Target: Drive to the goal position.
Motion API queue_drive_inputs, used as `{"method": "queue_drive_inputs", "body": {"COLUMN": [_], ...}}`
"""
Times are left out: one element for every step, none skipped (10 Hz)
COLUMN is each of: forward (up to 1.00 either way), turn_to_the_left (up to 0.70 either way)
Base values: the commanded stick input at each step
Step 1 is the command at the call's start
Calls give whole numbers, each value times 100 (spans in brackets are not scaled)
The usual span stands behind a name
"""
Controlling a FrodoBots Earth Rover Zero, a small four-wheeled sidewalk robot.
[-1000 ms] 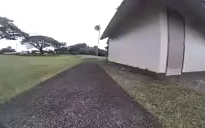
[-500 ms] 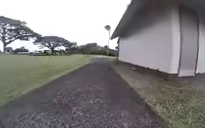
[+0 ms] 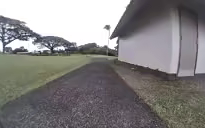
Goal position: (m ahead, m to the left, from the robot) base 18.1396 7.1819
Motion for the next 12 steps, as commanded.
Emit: {"method": "queue_drive_inputs", "body": {"forward": [0, 0, 2, 70, 70, 70, 70, 70, 70, 70, 70, 70], "turn_to_the_left": [18, 0, 0, 0, 0, 0, 20, 35, 35, 35, 10, 0]}}
